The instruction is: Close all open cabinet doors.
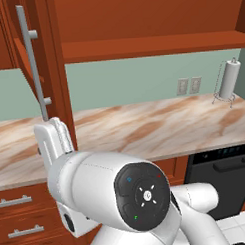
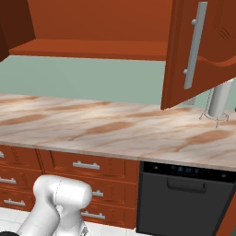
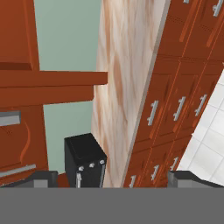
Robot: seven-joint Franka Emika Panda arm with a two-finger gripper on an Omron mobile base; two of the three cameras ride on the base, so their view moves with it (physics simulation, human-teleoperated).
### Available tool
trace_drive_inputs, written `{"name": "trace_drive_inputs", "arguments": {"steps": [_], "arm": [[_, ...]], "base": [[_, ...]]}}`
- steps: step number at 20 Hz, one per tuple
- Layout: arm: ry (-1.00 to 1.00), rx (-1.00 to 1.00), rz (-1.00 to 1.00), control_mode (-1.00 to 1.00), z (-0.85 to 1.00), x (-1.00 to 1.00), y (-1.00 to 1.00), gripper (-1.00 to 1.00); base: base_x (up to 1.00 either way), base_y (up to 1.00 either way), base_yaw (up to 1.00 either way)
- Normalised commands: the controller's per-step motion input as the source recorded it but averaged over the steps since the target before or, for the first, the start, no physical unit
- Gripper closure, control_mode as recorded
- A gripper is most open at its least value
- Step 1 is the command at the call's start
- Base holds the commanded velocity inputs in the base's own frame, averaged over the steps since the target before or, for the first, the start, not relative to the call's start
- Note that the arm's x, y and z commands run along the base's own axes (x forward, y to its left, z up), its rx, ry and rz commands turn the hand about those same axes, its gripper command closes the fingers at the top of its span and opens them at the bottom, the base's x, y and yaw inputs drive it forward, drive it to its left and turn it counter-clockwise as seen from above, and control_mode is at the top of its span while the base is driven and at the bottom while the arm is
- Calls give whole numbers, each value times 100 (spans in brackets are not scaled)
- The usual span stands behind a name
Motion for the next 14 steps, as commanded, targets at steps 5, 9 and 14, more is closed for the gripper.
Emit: {"name": "trace_drive_inputs", "arguments": {"steps": [5,9,14], "arm": [[-2,0,-5,-100,-4,39,20,-100],[0,0,-4,-100,-1,43,10,-100],[0,1,-2,-100,-6,23,0,-100]], "base": [[0,0,0],[0,0,0],[0,0,0]]}}
